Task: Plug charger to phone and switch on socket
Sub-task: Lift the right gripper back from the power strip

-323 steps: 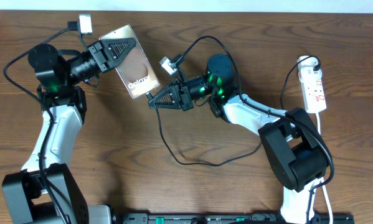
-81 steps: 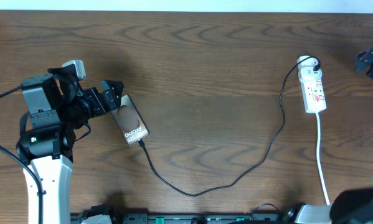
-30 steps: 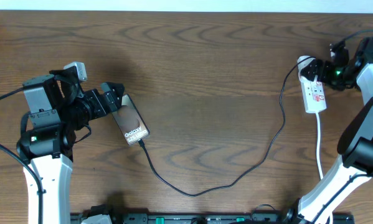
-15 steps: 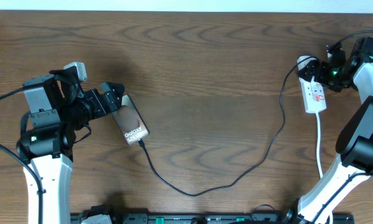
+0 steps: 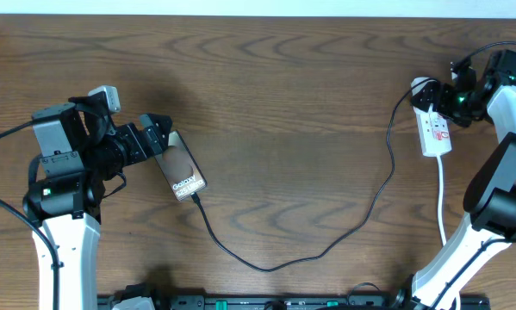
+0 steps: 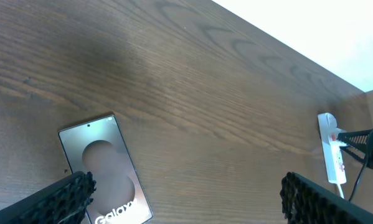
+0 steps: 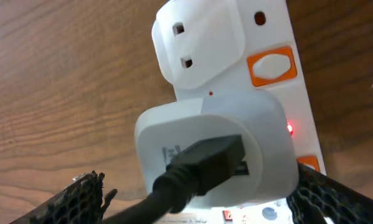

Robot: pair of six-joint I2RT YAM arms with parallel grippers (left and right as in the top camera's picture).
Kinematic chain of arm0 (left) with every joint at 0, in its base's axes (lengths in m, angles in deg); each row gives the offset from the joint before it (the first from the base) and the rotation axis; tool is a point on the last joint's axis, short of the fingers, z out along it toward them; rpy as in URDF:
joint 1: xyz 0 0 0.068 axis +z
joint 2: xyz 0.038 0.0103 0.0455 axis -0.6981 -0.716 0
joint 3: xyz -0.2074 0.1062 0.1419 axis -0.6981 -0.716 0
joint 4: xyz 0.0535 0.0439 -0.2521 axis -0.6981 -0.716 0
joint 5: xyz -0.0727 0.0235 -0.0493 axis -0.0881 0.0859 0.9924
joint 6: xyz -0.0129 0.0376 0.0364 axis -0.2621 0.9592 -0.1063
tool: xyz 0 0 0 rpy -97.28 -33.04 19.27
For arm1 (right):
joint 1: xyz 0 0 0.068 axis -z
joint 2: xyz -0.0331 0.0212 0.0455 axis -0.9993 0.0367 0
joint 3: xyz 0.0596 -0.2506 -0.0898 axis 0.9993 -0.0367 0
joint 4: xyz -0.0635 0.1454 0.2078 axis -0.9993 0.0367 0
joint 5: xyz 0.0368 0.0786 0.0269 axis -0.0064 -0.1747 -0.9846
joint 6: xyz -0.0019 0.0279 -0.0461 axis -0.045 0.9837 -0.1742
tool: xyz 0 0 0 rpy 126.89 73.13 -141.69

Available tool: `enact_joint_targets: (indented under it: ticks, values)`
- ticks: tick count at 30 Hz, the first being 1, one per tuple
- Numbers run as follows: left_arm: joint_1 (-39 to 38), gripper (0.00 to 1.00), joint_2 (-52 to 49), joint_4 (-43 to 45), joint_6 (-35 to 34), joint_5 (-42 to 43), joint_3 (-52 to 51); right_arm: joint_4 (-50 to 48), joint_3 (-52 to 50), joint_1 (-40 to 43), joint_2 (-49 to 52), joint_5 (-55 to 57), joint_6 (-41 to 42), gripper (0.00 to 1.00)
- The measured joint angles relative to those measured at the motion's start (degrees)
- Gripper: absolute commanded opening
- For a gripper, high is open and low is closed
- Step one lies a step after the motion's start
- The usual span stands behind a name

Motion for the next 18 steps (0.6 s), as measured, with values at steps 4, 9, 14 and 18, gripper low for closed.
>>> enact_joint_targets:
  ticks: [4, 9, 14, 18]
  values:
    - [0.0, 0.98, 0.0, 0.0, 0.0, 0.0, 0.0, 0.1, 0.0, 0.0, 0.0, -0.2, 0.6, 0.85]
    - [0.0, 0.98, 0.0, 0.0, 0.0, 0.0, 0.0, 0.2, 0.0, 0.0, 0.0, 0.8, 1.4, 0.83]
    - [0.0, 0.98, 0.0, 0.0, 0.0, 0.0, 0.0, 4.5, 0.9, -0.2, -0.3, 3.3, 5.2, 0.81]
    - [0.0, 0.98, 0.0, 0.0, 0.0, 0.0, 0.0, 13.7, 3.4, -0.4, -0.4, 12.6, 8.3, 0.78]
